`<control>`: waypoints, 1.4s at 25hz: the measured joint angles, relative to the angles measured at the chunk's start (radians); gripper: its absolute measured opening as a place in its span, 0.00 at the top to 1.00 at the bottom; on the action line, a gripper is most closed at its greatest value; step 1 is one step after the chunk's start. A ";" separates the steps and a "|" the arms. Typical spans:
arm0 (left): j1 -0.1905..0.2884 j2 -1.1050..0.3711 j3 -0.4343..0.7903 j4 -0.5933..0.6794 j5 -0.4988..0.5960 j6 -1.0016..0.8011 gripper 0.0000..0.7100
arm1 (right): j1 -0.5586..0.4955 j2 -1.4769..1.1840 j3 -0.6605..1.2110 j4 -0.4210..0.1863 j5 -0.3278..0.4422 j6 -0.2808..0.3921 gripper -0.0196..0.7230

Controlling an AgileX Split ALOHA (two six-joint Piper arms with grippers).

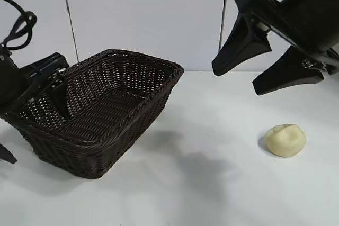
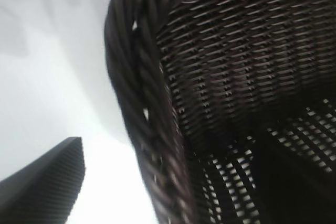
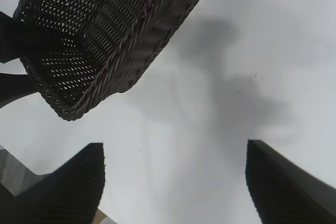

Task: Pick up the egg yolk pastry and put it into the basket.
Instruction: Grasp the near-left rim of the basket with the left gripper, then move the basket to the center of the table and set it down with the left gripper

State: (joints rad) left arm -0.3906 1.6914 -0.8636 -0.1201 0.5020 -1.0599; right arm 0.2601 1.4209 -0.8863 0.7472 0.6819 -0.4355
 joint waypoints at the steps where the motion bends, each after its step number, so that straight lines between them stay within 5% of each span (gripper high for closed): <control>1: 0.000 0.014 0.000 0.000 -0.007 0.000 0.12 | 0.000 0.000 0.000 0.000 0.000 0.000 0.25; 5: 0.000 0.031 0.000 -0.001 -0.011 -0.004 0.20 | 0.000 0.000 0.000 0.000 0.000 0.000 0.25; 11: 0.000 0.033 0.000 -0.001 -0.013 -0.010 0.71 | 0.000 0.000 0.000 0.000 0.000 0.000 0.25; 14: 0.001 0.033 -0.001 -0.012 -0.031 -0.060 0.86 | 0.000 0.000 0.000 0.000 0.000 0.000 0.25; 23: -0.001 0.034 -0.033 -0.005 0.022 -0.082 0.86 | 0.000 0.000 0.000 0.000 0.000 0.000 0.25; 35: 0.023 0.035 -0.286 0.029 0.226 0.133 0.86 | 0.000 0.000 0.000 0.000 0.000 0.000 0.25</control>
State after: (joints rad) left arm -0.3679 1.7267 -1.1494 -0.0909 0.7276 -0.9269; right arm 0.2601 1.4209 -0.8863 0.7472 0.6819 -0.4355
